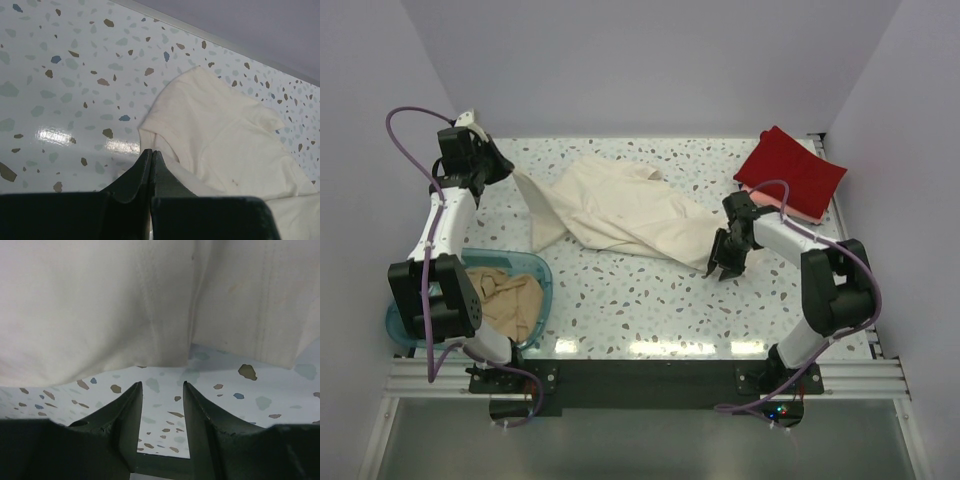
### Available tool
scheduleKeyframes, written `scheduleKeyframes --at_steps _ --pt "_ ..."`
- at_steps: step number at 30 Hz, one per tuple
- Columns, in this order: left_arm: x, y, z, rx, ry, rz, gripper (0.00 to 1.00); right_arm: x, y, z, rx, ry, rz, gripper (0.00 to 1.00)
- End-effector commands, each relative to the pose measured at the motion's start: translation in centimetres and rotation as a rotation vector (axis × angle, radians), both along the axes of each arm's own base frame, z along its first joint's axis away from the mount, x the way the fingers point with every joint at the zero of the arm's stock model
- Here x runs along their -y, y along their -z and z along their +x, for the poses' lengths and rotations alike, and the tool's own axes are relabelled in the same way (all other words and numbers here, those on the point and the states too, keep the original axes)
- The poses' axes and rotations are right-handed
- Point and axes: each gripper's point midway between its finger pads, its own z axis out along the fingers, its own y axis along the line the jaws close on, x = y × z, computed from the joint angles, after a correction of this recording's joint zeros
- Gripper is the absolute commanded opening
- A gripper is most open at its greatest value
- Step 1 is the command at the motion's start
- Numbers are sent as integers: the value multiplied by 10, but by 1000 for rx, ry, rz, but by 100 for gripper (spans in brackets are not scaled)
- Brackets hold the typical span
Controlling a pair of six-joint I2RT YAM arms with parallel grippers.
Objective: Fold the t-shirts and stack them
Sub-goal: Flatten the tshirt out
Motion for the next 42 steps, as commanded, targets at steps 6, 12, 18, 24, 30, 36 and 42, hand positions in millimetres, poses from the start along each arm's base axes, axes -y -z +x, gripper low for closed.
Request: scheduleKeyframes --at_steps 6,12,18,24,30,36,42 --pt "-1 -16 5 68 11 10 0 12 -7 25 103 61 -78 42" --pt "-1 -18 5 72 11 11 0 8 9 28 78 56 -69 41" --pt "0 -18 5 69 11 11 0 8 20 26 46 43 -77 39" --pt "2 -9 4 50 9 3 0 6 26 24 37 29 -70 28" --pt "30 -13 13 65 32 -18 0 2 1 35 57 10 -55 0" --pt "71 -63 40 181 70 -44 0 -1 -85 69 211 1 -20 0" --pt "82 -164 74 387 73 -117 0 8 -197 114 443 17 -13 0"
